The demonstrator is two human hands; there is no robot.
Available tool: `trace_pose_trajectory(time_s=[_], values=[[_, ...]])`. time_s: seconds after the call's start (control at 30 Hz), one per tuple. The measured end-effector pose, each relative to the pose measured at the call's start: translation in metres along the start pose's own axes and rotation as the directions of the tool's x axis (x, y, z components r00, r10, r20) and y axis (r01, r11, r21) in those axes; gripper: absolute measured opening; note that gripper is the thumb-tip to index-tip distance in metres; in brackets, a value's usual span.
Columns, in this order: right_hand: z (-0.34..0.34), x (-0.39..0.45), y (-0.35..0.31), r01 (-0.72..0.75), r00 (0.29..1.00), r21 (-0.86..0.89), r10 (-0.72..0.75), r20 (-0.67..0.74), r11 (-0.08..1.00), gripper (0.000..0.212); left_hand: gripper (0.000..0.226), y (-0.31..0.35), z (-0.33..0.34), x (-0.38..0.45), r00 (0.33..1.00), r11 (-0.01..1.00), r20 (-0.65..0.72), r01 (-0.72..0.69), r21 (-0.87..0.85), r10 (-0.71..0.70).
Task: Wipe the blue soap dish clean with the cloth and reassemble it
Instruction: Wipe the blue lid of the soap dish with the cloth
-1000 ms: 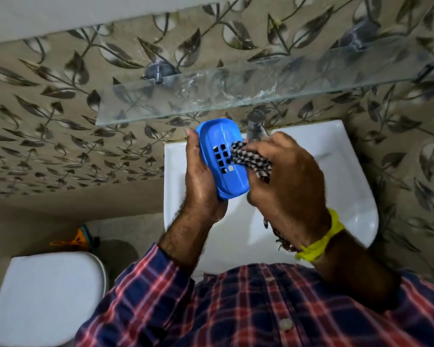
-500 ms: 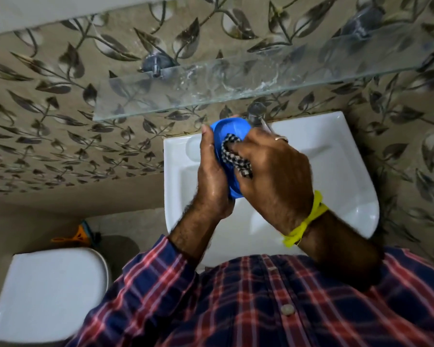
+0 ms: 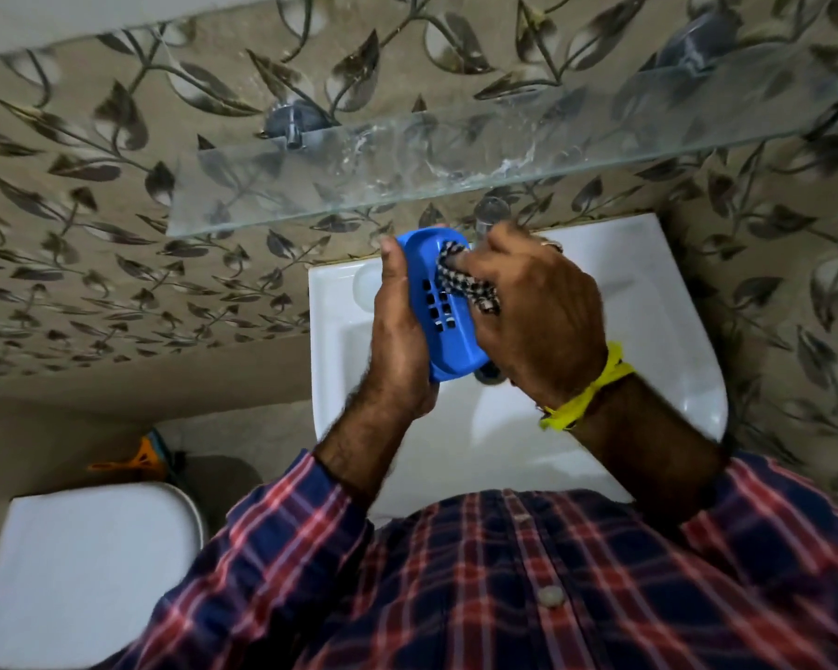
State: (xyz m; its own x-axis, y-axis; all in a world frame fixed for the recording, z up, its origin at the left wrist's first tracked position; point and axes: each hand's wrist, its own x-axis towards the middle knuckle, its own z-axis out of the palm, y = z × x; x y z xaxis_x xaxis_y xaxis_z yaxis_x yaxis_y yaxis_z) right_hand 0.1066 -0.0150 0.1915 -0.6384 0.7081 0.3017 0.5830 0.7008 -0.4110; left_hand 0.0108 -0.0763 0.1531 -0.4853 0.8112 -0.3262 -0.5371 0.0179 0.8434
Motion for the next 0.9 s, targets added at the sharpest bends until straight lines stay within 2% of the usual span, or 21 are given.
trace_pose_trajectory(time_s=[0.07, 0.17, 0.3, 0.37, 0.5, 0.57, 0.7, 0.8, 0.9], values=[[-0.003, -0.007, 0.007, -0.015, 1.0, -0.024, 0.015, 0.023, 1.0, 0.028, 0.071, -0.004, -0.004, 0.0, 0.999, 0.999, 0.014, 0.037, -0.013, -0.037], [-0.002, -0.004, 0.003, -0.104, 0.994, -0.066, 0.101, -0.043, 0.992, 0.03, 0.069, -0.01, 0.0, 0.0, 0.998, 0.998, 0.025, 0.052, -0.03, -0.051], [0.0, -0.017, 0.001, -0.001, 0.994, -0.053, 0.007, 0.109, 0.999, 0.035, 0.073, -0.001, -0.005, 0.005, 0.998, 0.993, 0.017, 0.068, -0.095, -0.067], [0.0, -0.03, 0.006, -0.023, 0.989, -0.101, 0.037, 0.143, 0.995, 0.035, 0.077, 0.0, -0.006, 0.007, 0.997, 0.995, -0.012, 0.07, -0.066, -0.071], [0.005, -0.013, 0.0, -0.158, 0.987, -0.089, 0.155, -0.039, 0.983, 0.022, 0.07, -0.004, 0.005, 0.004, 0.999, 0.998, -0.02, 0.032, 0.053, -0.031], [0.005, -0.006, -0.002, -0.137, 0.988, -0.095, 0.13, -0.078, 0.986, 0.025, 0.065, -0.006, 0.006, 0.003, 1.0, 0.998, -0.001, 0.016, 0.068, -0.016], [-0.003, -0.01, 0.007, -0.069, 0.997, -0.069, 0.071, 0.023, 0.995, 0.021, 0.065, -0.006, 0.002, 0.003, 1.0, 0.998, -0.013, 0.01, 0.065, -0.01], [-0.004, 0.002, 0.009, -0.065, 0.997, -0.042, 0.064, -0.043, 0.997, 0.029, 0.063, -0.006, 0.004, 0.004, 1.0, 0.999, 0.009, -0.009, 0.047, 0.009], [-0.004, 0.003, 0.012, -0.037, 0.999, -0.096, 0.041, 0.036, 0.995, 0.035, 0.062, -0.004, 0.005, 0.004, 0.999, 0.999, 0.026, 0.039, 0.0, -0.038]])
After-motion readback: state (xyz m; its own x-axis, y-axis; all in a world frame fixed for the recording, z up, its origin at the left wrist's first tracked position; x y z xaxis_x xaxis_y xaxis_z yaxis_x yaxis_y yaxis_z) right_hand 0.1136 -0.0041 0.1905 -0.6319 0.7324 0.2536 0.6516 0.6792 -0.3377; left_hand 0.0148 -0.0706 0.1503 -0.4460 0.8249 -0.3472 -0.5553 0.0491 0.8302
